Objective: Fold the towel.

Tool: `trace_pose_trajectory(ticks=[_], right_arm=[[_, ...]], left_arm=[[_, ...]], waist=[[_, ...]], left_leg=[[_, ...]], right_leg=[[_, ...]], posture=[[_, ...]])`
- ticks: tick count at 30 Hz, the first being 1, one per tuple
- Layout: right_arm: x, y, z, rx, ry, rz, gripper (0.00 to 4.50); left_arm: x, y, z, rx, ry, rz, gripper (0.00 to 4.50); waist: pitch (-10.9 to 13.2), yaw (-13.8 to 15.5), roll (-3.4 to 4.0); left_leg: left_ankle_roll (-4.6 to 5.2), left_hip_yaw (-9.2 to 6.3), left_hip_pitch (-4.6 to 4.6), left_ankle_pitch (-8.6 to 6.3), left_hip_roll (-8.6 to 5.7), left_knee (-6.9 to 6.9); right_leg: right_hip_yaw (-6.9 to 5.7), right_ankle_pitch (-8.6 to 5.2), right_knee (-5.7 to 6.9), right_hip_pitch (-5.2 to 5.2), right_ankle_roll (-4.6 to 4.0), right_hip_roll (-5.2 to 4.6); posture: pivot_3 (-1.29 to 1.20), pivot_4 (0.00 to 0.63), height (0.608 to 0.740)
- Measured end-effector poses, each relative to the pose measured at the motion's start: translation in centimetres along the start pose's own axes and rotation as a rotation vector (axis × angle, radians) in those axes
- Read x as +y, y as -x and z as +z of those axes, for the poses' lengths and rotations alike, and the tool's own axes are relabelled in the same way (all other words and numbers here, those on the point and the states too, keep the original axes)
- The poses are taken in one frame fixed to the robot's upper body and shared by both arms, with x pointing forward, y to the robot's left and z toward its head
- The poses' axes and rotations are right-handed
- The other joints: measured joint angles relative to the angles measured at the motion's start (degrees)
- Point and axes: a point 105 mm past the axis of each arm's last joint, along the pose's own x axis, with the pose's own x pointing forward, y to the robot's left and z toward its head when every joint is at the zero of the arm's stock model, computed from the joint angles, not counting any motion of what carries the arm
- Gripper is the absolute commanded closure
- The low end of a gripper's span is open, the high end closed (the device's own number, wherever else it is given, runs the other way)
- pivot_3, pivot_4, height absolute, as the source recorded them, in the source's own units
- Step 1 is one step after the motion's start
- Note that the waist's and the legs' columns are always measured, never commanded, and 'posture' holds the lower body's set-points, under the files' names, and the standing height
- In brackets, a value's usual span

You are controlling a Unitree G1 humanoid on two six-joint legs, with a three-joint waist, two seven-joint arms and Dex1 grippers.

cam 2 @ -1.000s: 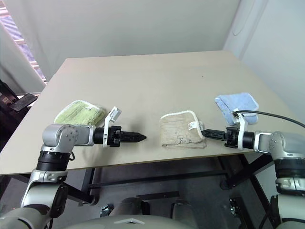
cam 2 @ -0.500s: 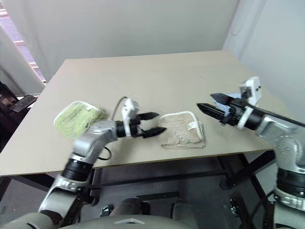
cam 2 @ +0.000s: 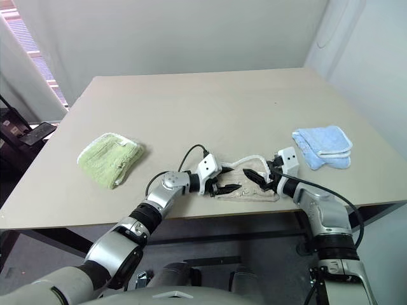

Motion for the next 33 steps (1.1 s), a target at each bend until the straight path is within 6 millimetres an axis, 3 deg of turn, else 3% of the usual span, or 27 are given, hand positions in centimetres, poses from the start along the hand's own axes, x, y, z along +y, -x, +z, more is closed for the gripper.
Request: trace_pose_trajectory(ticks=[1,3,4,9,15,23,24,27,31,33], right_arm=[[0.0,0.0,-0.1,0.001,0.009,-0.003,0.0],[0.1,0.0,-0.3,-0.001,0.018,-0.004,0.41],[0.0,0.0,-0.4,-0.003,0.021,-0.006,0.58],[-0.5,0.2,-0.2,-0.021,0.022,-0.034,0.58],[-0.5,1.6,1.7,-0.089,0.019,-0.01,0.58],[0.9,2.5,1.5,-0.043,0.009,0.075,0.58],[0.9,2.6,1.6,-0.041,0.014,0.077,0.62],[1.0,2.6,1.5,-0.035,0.011,0.083,0.04],[0.9,2.6,2.3,-0.052,0.023,0.085,0.0],[0.9,2.7,2.8,-0.067,0.022,0.096,0.0]], left_arm=[[-0.1,0.0,-0.1,-0.003,-0.001,-0.005,2.84],[-0.2,-0.1,-0.1,-0.007,0.004,-0.005,3.54],[-0.1,-0.1,-0.1,-0.008,0.009,-0.003,3.55],[0.8,0.0,0.5,-0.012,0.027,0.019,3.55],[3.1,0.7,2.0,-0.054,0.03,0.097,3.55],[1.6,2.0,4.5,-0.138,0.063,-0.065,3.55],[1.5,2.2,4.6,-0.138,0.073,-0.079,3.14],[1.3,2.7,4.6,-0.129,0.1,-0.106,2.29],[1.7,3.1,4.2,-0.099,0.081,-0.072,0.79],[2.2,3.1,4.1,-0.091,0.058,-0.032,0.79]], waist=[[0.0,0.0,-0.02],[0.0,0.0,-0.03],[0.0,0.0,-0.04],[0.0,0.0,-0.05],[0.0,-0.1,-0.05],[0.0,-0.2,-0.03],[0.0,-0.2,-0.03],[0.0,-0.2,-0.02],[0.0,-0.1,-0.02],[0.0,0.0,-0.03]], left_leg=[[0.0,0.0,0.09,0.0,0.0,0.01],[0.01,0.0,0.27,-0.01,0.0,0.02],[0.01,0.0,0.32,-0.01,0.0,0.02],[0.02,-0.01,0.35,0.0,0.0,0.05],[0.03,-0.01,0.19,0.0,0.02,0.07],[0.02,-0.02,-0.01,0.0,0.04,0.06],[0.02,-0.02,0.0,0.0,0.04,0.06],[0.02,-0.02,0.01,0.0,0.04,0.05],[0.02,-0.02,0.01,0.0,0.04,0.09],[0.02,-0.02,0.01,0.0,0.04,0.09]], right_leg=[[-0.01,-0.01,0.0,0.04,-0.01,0.0],[-0.01,-0.01,-0.01,0.13,-0.01,0.0],[-0.02,-0.01,-0.01,0.18,-0.01,-0.01],[-0.04,0.01,0.05,0.19,0.03,0.01],[-0.02,0.09,0.12,0.12,0.17,0.08],[0.0,0.0,0.1,-0.05,0.0,0.06],[0.0,-0.01,0.1,-0.05,-0.01,0.06],[0.0,-0.01,0.13,-0.05,-0.01,0.06],[0.0,0.0,0.13,-0.03,-0.01,0.06],[0.0,0.0,0.12,-0.03,-0.01,0.06]], posture=[[0.0,0.0,0.736],[0.0,0.0,0.736],[0.0,0.0,0.736],[0.0,0.0,0.736],[0.0,0.0,0.736],[0.0,0.0,0.736],[0.0,0.0,0.736],[0.0,0.0,0.736],[0.0,0.0,0.736],[0.0,0.0,0.736]])
